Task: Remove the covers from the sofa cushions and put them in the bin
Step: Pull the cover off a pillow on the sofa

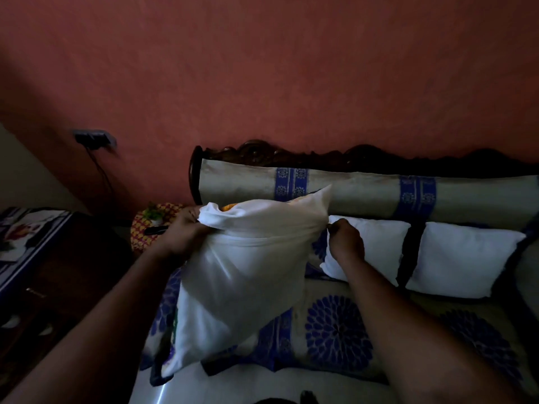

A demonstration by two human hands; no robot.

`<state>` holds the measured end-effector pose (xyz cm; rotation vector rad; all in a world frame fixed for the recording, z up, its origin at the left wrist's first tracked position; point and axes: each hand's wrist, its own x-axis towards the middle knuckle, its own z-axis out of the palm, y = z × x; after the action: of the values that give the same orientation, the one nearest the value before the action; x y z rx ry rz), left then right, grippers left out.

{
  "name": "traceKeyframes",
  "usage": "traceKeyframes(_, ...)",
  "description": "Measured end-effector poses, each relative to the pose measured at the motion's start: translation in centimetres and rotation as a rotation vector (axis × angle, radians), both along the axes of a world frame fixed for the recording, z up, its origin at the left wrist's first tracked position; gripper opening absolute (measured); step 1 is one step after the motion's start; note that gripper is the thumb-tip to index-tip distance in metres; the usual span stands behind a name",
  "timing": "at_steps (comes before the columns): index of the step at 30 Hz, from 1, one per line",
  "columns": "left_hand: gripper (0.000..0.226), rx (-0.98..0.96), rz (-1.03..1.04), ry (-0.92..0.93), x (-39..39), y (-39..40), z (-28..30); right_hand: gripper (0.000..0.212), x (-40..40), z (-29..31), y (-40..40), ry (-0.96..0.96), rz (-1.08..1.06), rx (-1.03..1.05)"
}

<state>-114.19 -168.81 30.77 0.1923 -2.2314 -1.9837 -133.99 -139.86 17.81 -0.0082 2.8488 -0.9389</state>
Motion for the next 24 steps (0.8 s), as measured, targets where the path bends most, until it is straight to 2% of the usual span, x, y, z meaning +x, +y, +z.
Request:
traceKeyframes(2, 0.038, 0.039, 0.012, -0.034, 0.0, 0.2, -0.6, 0.027, -0.3, 0.3, 0.3, 0.016, -0.02, 0.015)
traceKeyframes(4, 0.031, 0.06, 0.065, -0.052, -0.2, 0.8, -1.0, 0.022, 0.8, 1.0, 0.0, 0.095, -0.053, -0.001)
traceKeyframes(6, 0.025, 0.05, 0.123, -0.05, -0.4, 1.4, -1.2, 0.016, 3.6, 1.9, -0.8, 0.265, -0.002, -0.2)
traceKeyframes(9, 0.024, 0.13, 0.171, -0.089, -1.0, 2.4, -1.1, 0.012, 10.1, 4.3, -3.6, 0.485, 0.452, -0.506)
traceKeyframes(10, 0.022, 0.154, 0.144, -0.101, -1.3, 3.0, -0.9, 0.016, 11.3, 4.7, -4.6, 0.564, 0.563, -0.522)
traceKeyframes(12, 0.021, 0.116, 0.112, -0.122, -2.0, 3.8, -0.8, 0.032, 12.0, 5.5, -6.3, 0.646, 0.622, -0.485)
traceKeyframes(14, 0.011, 0.133, 0.168, -0.119, -2.5, 4.2, -0.5, 0.05, 11.7, 6.1, -7.0, 0.616, 0.678, -0.418)
traceKeyframes(18, 0.017, 0.21, 0.304, -0.165, -2.9, 4.5, -0.2, 0.058, 12.0, 5.7, -6.4, 0.674, 0.803, -0.293)
traceKeyframes(22, 0.021, 0.188, 0.36, -0.134, -3.0, 4.6, -0.3, 0.072, 12.9, 4.5, -6.8, 0.345, 0.723, -0.276)
traceKeyframes(24, 0.019, 0.002, 0.385, -0.079, -2.8, 4.6, -0.3, 0.056, 13.0, 4.2, -7.1, 0.279, 0.675, -0.24)
